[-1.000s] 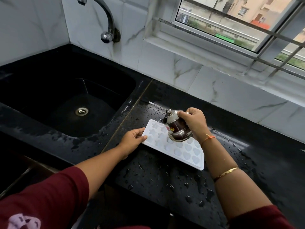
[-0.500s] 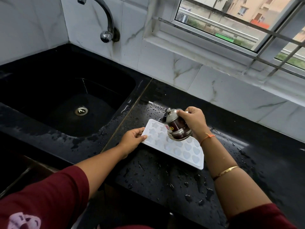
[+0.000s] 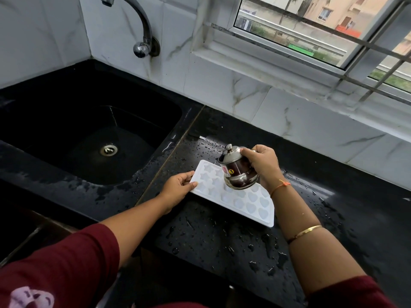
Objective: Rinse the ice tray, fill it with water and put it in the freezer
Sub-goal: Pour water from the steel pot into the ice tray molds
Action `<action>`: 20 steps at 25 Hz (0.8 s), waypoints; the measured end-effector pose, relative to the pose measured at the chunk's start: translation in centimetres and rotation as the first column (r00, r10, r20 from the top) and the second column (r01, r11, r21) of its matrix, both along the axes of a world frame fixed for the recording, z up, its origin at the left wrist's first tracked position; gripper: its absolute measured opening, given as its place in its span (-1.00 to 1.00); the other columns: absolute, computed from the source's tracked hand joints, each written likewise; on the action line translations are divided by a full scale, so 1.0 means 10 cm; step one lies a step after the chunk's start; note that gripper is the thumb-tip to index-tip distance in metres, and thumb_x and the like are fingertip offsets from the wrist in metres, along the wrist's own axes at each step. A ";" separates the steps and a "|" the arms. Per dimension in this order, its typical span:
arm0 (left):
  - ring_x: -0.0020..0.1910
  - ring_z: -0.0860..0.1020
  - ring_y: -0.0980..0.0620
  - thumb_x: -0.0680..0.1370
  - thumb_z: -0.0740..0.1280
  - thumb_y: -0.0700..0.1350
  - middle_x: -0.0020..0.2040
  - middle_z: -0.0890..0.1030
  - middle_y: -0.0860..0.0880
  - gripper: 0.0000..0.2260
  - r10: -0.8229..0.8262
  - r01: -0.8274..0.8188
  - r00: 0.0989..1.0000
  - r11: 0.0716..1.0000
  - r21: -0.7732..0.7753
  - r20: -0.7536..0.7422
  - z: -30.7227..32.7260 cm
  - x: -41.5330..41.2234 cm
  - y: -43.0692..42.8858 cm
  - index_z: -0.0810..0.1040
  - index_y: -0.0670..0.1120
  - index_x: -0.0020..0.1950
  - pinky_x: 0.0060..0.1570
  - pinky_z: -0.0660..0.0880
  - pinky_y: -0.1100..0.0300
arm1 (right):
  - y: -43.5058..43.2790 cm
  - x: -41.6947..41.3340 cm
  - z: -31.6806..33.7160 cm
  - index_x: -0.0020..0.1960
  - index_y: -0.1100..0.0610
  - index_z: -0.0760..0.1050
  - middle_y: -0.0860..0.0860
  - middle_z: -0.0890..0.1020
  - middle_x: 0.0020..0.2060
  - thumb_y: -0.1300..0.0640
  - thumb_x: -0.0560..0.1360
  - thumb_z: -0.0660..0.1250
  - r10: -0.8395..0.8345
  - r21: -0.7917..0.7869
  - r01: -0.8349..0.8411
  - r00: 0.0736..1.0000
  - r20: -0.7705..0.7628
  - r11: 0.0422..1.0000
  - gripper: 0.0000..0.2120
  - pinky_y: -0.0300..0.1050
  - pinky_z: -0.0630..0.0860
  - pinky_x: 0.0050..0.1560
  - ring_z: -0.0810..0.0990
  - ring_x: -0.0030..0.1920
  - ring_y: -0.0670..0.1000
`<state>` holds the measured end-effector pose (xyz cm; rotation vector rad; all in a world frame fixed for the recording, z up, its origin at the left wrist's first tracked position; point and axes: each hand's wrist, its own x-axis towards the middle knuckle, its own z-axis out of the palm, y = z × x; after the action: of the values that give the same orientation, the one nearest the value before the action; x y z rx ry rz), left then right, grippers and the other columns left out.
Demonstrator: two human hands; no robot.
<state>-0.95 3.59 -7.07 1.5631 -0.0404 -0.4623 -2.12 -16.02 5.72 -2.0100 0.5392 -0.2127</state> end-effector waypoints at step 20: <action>0.26 0.52 -0.06 0.52 0.30 -0.29 0.30 0.52 -0.16 -0.57 -0.011 0.010 1.000 1.000 0.011 0.017 -0.09 0.04 -0.01 0.37 -0.24 0.39 0.33 0.39 0.07 | -0.20 -0.18 0.05 -0.40 0.09 0.33 0.04 0.47 -0.37 0.16 0.43 0.38 -0.007 -0.148 0.007 1.000 0.002 0.989 -0.70 -0.14 0.44 -0.29 0.48 -0.27 0.02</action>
<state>-0.51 3.53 -7.96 1.5785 -0.0595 -0.4578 -3.88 -18.03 6.25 -2.1524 0.5430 -0.2648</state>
